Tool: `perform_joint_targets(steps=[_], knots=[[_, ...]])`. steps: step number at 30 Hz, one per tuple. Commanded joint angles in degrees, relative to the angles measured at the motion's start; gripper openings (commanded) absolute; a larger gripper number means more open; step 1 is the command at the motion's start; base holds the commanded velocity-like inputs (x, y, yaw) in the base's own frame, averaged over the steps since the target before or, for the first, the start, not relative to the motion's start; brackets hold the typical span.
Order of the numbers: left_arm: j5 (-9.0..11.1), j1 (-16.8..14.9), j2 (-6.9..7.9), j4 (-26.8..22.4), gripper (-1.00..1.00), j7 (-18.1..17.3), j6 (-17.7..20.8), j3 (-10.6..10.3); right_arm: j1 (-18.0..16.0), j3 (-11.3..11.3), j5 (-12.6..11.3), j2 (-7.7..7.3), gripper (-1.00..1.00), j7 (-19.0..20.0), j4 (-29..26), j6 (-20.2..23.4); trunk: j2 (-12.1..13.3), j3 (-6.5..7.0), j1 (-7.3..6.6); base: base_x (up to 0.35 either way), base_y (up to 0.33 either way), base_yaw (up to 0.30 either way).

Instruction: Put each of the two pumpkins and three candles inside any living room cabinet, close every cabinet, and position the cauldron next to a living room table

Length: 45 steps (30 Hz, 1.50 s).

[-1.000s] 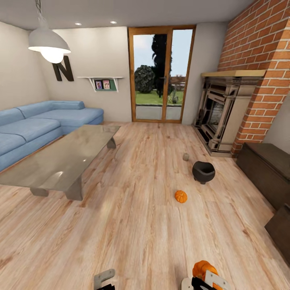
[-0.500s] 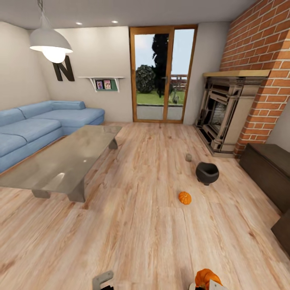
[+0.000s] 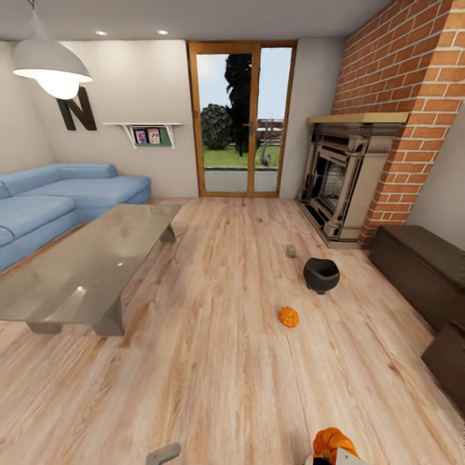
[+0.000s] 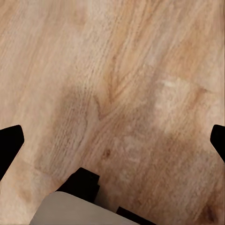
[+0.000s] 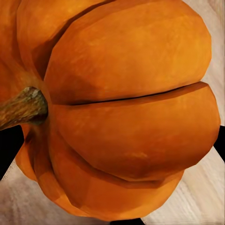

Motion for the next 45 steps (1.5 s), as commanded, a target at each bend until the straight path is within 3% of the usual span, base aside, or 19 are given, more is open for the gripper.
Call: perform_joint_targets(steps=[1, 24, 45], knots=[[0.28, -0.01, 0.06, -0.12, 1.00, 0.43, 0.23, -0.32, -0.07, 0.45, -0.60, -0.05, -1.00, -0.23, -0.01, -0.44, -0.03, -0.05, 0.01, 0.112, 0.115, -0.275], [0.28, -0.01, 0.06, -0.11, 1.00, 0.43, -0.06, -0.49, -0.07, 0.52, -0.52, -0.05, -1.00, -0.23, -0.01, -0.65, -0.03, -0.17, 0.01, 0.159, 0.248, -0.274], [0.28, -0.01, 0.06, -0.11, 1.00, 0.43, -0.10, -0.59, -0.07, 0.45, -0.55, -0.05, -1.00, -0.23, 0.05, -0.79, -0.03, -0.20, 0.01, 0.272, 0.223, -0.016]])
